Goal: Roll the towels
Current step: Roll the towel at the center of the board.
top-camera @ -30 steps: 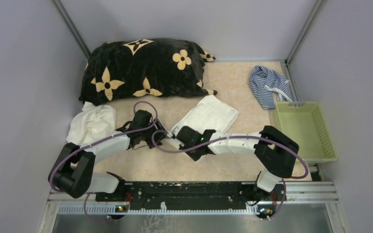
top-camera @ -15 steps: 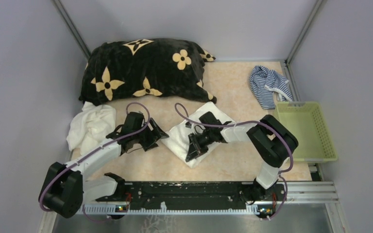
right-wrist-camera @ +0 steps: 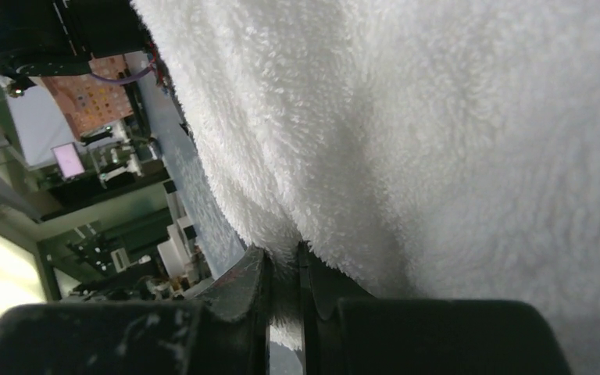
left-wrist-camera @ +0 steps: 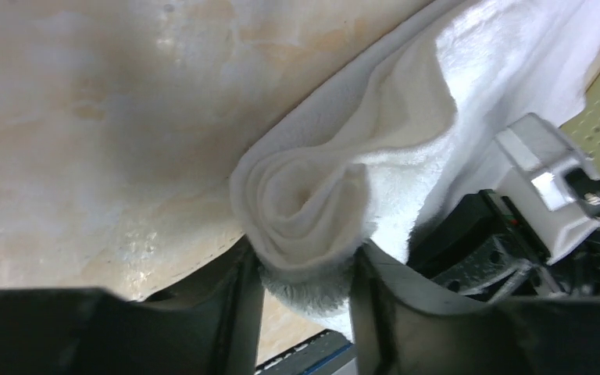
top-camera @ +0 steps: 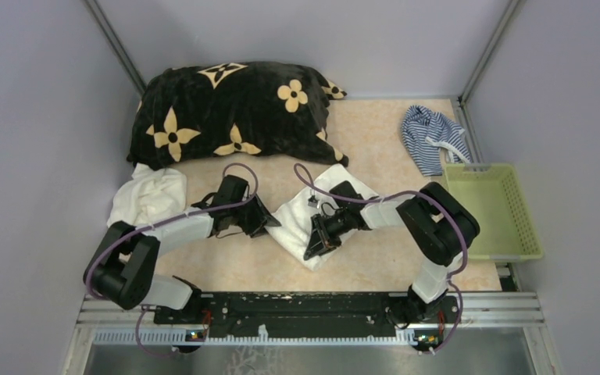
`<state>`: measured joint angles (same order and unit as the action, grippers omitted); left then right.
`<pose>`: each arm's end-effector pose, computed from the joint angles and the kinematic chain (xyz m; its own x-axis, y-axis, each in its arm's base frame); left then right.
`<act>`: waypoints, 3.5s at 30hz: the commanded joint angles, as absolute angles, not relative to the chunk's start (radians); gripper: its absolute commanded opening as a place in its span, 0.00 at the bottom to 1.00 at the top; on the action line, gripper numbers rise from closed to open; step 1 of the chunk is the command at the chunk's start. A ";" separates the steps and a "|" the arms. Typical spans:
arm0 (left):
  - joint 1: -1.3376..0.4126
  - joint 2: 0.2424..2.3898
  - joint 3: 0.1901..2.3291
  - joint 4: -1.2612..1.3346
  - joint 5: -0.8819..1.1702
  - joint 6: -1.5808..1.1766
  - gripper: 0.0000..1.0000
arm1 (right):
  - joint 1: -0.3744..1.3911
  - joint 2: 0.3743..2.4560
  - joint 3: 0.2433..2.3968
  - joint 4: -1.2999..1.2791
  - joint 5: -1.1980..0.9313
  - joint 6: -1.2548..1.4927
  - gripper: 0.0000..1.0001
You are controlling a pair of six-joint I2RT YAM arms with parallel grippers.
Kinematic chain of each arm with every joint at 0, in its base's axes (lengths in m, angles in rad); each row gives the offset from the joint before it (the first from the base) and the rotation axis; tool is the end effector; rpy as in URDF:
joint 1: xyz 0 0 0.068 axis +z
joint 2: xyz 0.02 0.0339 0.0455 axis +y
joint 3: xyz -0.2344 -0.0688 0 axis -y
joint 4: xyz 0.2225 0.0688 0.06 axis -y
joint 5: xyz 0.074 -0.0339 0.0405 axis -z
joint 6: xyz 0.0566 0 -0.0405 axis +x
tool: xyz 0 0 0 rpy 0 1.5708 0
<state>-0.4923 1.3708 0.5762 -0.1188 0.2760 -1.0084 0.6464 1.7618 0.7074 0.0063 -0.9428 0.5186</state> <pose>0.2136 -0.1320 0.1248 -0.8808 -0.4512 -0.1433 -0.2694 0.7267 -0.6320 0.1960 0.2053 0.0868 -0.9360 -0.3414 -0.0860 -0.2446 0.4547 0.8564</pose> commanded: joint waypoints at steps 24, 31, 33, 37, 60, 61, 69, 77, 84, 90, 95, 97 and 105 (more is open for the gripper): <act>-0.537 1.494 0.703 -0.180 0.217 -1.032 0.27 | 1.339 1.439 0.961 -0.440 0.446 0.182 0.57; -0.538 1.501 0.706 -0.181 0.225 -1.036 0.28 | 1.431 1.601 0.981 -0.447 0.656 0.192 0.54; -0.538 1.498 0.704 -0.182 0.225 -1.036 0.28 | 1.433 1.624 0.975 -0.451 0.685 0.202 0.54; -0.539 1.499 0.702 -0.184 0.226 -1.034 0.30 | 1.433 1.642 0.955 -0.434 0.662 0.200 0.49; -0.529 1.107 0.614 -0.264 0.113 -0.885 0.78 | 0.899 1.389 0.699 0.023 -0.554 0.435 0.00; -0.530 1.096 0.597 -0.247 0.122 -0.891 0.79 | 0.874 1.399 0.679 0.067 -0.602 0.474 0.00; -0.528 1.143 0.560 -0.117 0.226 -0.901 0.80 | 0.704 1.491 0.531 0.356 -0.811 0.668 0.00; -0.530 1.292 0.586 -0.006 0.321 -0.896 0.78 | 0.605 1.613 0.400 0.536 -0.849 0.806 0.00; -0.536 1.449 0.657 0.051 0.372 -0.865 0.64 | 0.588 1.673 0.379 0.486 -0.787 0.803 0.00; -0.538 1.537 0.694 -0.034 0.321 -0.875 0.49 | 0.620 1.444 0.482 0.108 -0.589 0.621 0.22; -0.541 1.567 0.704 -0.091 0.282 -0.890 0.48 | 0.748 1.237 0.655 -0.252 -0.268 0.471 0.40; -0.544 1.573 0.712 -0.109 0.265 -0.891 0.49 | 0.821 1.194 0.716 -0.330 -0.122 0.442 0.44; -0.549 1.577 0.722 -0.139 0.238 -0.906 0.50 | 1.151 1.300 0.953 -0.482 0.331 0.376 0.55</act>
<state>-0.5438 1.5494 0.7128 -0.0761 0.3065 -0.9024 1.0313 1.2263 0.8413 -0.3584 0.0326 0.4423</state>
